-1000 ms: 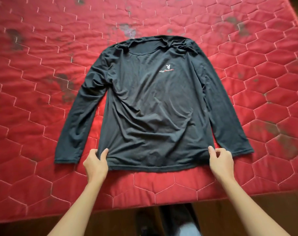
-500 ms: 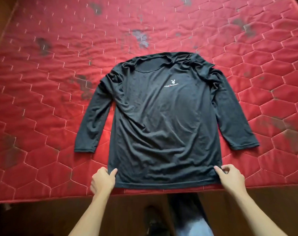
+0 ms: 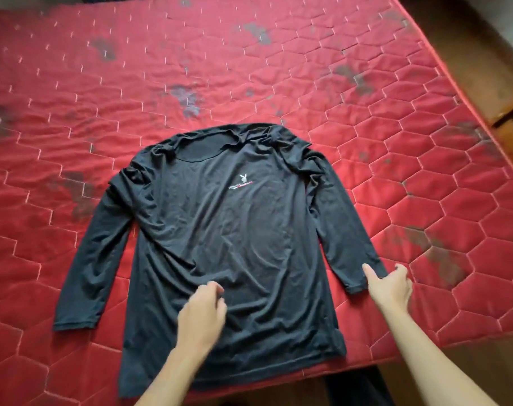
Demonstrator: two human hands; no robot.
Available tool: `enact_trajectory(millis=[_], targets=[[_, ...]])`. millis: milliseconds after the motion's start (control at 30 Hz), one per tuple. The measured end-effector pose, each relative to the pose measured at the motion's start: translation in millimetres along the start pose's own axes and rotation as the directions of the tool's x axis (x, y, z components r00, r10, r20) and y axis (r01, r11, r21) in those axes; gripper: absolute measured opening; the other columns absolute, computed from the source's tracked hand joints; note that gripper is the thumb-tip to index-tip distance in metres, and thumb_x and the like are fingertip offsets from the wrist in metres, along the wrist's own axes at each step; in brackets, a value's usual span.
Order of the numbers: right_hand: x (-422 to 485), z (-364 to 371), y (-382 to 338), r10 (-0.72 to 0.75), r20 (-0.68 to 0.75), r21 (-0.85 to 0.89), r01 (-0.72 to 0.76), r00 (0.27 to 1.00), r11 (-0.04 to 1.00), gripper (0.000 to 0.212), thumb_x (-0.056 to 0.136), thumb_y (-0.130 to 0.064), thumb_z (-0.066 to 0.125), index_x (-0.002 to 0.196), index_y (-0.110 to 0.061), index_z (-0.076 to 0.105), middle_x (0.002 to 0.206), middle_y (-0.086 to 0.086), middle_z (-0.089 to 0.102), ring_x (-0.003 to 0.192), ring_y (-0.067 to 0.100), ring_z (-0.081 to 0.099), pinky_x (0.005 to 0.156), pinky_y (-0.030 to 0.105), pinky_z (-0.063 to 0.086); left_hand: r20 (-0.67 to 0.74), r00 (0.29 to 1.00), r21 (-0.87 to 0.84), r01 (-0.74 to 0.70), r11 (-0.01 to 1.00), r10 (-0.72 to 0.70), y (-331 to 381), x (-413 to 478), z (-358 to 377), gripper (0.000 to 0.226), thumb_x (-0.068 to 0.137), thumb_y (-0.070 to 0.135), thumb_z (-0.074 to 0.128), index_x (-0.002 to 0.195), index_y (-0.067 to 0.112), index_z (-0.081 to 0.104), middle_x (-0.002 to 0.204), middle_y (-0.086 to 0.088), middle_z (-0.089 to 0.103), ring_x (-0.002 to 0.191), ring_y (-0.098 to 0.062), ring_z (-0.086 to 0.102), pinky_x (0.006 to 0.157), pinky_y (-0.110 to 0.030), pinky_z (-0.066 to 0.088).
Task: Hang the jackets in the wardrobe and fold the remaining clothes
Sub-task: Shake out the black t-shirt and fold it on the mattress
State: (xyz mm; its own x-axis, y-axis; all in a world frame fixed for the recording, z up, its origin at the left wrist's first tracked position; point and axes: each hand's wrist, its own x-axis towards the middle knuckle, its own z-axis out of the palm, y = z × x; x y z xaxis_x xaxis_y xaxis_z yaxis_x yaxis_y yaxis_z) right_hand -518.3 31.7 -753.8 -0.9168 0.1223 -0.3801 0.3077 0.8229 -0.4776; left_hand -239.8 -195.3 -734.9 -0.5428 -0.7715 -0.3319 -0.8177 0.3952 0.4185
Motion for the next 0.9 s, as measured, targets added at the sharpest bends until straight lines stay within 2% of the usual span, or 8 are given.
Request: enact_trajectory(millis=[67, 200, 267, 400, 600, 733, 833, 900], targets=[[21, 0, 1, 0.080, 0.027, 0.001, -0.080, 0.996, 0.997, 0.059, 0.082, -0.031, 0.078, 0.125, 0.003, 0.055, 0.126, 0.034, 0.055, 0.124, 0.044, 0.047, 0.102, 0.044, 0.036, 0.057, 0.994, 0.004, -0.093, 0.996, 0.092, 40, 10, 27, 0.013, 0.094, 0.025, 0.056, 0.105, 0.025, 0.060, 0.103, 0.008, 0.064, 0.097, -0.018, 0.064, 0.080, -0.035, 0.050], [47, -6, 12, -0.038, 0.133, -0.114, 0.053, 0.990, 0.992, 0.022, 0.083, -0.029, 0.077, 0.087, -0.008, 0.071, 0.099, 0.028, 0.064, 0.106, 0.042, 0.056, 0.092, 0.043, 0.042, 0.167, 0.970, -0.047, -0.170, 0.984, 0.176, 139, 29, 69, 0.016, 0.097, 0.027, 0.050, 0.110, 0.025, 0.057, 0.104, 0.010, 0.059, 0.097, -0.015, 0.061, 0.081, -0.033, 0.048], [67, -19, 8, -0.096, 0.149, -0.030, 0.102, 0.984, 0.994, 0.017, 0.090, -0.024, 0.069, 0.088, -0.007, 0.066, 0.097, 0.025, 0.062, 0.100, 0.040, 0.056, 0.086, 0.042, 0.040, 0.233, 0.937, -0.055, -0.254, 0.966, 0.260, 188, 39, 82, 0.022, 0.096, 0.027, 0.048, 0.116, 0.025, 0.056, 0.107, 0.009, 0.057, 0.099, -0.015, 0.060, 0.082, -0.034, 0.049], [134, -70, -25, 0.020, 0.068, 0.243, -0.036, 0.998, 0.969, 0.018, 0.095, -0.022, 0.061, 0.097, -0.004, 0.060, 0.090, 0.014, 0.063, 0.091, 0.031, 0.058, 0.075, 0.033, 0.035, 0.345, 0.853, 0.004, -0.418, 0.908, 0.391, 283, 70, 96, 0.047, 0.090, 0.025, 0.049, 0.137, 0.025, 0.046, 0.128, 0.006, 0.049, 0.110, -0.018, 0.055, 0.080, -0.040, 0.053], [250, -160, -66, -0.013, -0.062, 0.469, 0.040, 0.998, 0.882, 0.014, 0.090, -0.019, 0.069, 0.098, -0.010, 0.061, 0.092, 0.007, 0.062, 0.089, 0.023, 0.058, 0.081, 0.030, 0.040, 0.443, 0.771, 0.017, -0.517, 0.856, 0.457, 429, 115, 117, 0.059, 0.092, 0.027, 0.054, 0.147, 0.022, 0.036, 0.136, 0.000, 0.051, 0.123, -0.023, 0.052, 0.091, -0.044, 0.050], [299, -200, -75, -0.064, -0.042, 0.493, 0.077, 0.997, 0.867, 0.015, 0.088, -0.023, 0.071, 0.099, -0.012, 0.066, 0.094, 0.004, 0.067, 0.088, 0.018, 0.061, 0.087, 0.035, 0.048, 0.474, 0.725, 0.003, -0.569, 0.822, 0.501, 513, 124, 130, 0.062, 0.091, 0.029, 0.058, 0.148, 0.021, 0.035, 0.133, -0.004, 0.050, 0.123, -0.026, 0.050, 0.090, -0.046, 0.048], [320, -218, -88, -0.125, 0.004, 0.523, 0.105, 0.992, 0.846, 0.014, 0.089, -0.022, 0.070, 0.101, -0.014, 0.070, 0.091, 0.001, 0.070, 0.079, 0.009, 0.063, 0.075, 0.017, 0.049, 0.458, 0.698, -0.033, -0.606, 0.795, 0.551, 555, 130, 137, 0.061, 0.090, 0.034, 0.061, 0.145, 0.021, 0.038, 0.132, -0.002, 0.051, 0.124, -0.025, 0.049, 0.089, -0.046, 0.048], [328, -223, -96, -0.146, 0.046, 0.569, 0.094, 0.988, 0.817, 0.015, 0.087, -0.025, 0.073, 0.100, -0.018, 0.071, 0.092, -0.001, 0.072, 0.082, 0.009, 0.066, 0.075, 0.016, 0.050, 0.370, 0.725, -0.063, -0.604, 0.794, 0.581, 574, 134, 142, 0.049, 0.088, 0.041, 0.064, 0.127, 0.020, 0.046, 0.121, 0.001, 0.058, 0.115, -0.023, 0.055, 0.081, -0.044, 0.049]])
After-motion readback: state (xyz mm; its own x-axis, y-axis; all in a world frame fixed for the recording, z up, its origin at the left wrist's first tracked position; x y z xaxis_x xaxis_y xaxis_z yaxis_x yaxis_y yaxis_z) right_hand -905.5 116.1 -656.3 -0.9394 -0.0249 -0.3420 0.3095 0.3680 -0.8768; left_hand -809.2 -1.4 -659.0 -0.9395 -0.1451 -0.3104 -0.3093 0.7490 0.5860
